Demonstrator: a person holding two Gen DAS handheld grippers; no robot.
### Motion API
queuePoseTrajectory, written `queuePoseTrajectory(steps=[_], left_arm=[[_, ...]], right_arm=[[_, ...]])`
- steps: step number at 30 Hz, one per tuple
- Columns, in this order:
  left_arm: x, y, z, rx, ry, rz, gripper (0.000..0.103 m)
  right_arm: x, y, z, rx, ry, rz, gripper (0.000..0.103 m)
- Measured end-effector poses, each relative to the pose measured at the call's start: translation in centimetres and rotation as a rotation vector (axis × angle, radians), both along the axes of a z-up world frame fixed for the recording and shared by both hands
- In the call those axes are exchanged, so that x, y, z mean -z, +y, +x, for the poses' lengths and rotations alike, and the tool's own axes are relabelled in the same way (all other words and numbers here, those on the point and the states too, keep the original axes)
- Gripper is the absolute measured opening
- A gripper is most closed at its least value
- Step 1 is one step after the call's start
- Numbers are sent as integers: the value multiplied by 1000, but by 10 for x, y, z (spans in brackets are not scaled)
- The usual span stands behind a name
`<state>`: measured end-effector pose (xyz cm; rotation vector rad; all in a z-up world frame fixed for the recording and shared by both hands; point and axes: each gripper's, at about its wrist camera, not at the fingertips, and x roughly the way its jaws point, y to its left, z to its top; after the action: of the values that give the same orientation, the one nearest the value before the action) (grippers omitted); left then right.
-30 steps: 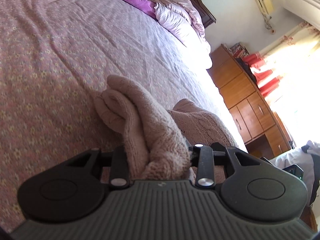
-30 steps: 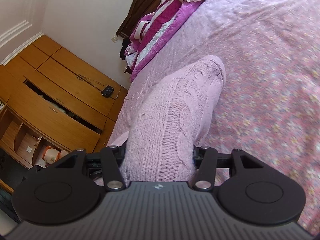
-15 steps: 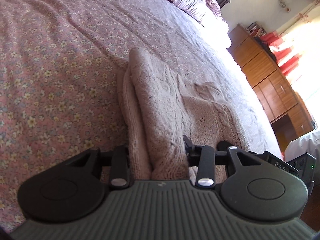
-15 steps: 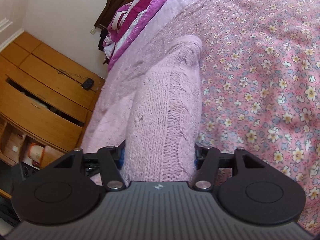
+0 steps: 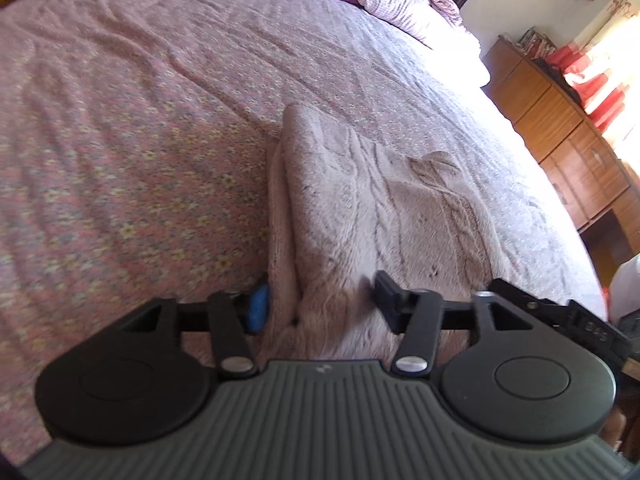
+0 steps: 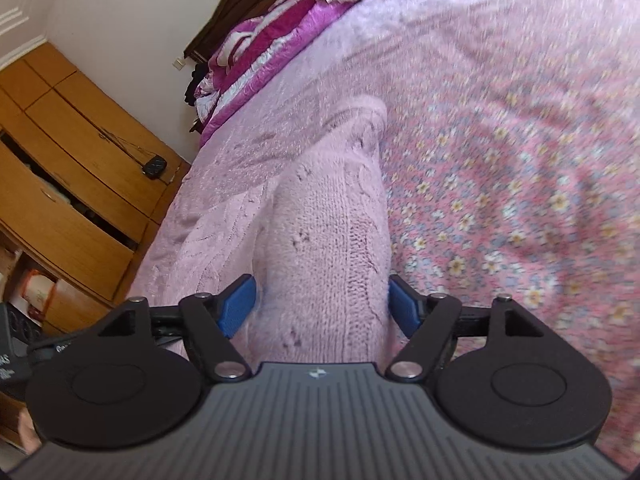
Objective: Fold small clothes
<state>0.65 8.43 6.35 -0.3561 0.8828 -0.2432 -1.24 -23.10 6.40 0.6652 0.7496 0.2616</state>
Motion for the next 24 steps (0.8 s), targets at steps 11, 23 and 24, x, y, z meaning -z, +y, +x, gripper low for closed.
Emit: queuePoseTrajectory(steps=[11, 23, 24], left_arm=[[2, -24, -45, -14, -84, 209, 84], [39, -52, -50, -22, -43, 352, 84], [40, -53, -49, -30, -34, 349, 84]], right_arm=[[-12, 23, -47, -66, -75, -296, 95], [27, 55, -53, -93, 36, -435, 97], [28, 56, -54, -94, 34, -440, 97]])
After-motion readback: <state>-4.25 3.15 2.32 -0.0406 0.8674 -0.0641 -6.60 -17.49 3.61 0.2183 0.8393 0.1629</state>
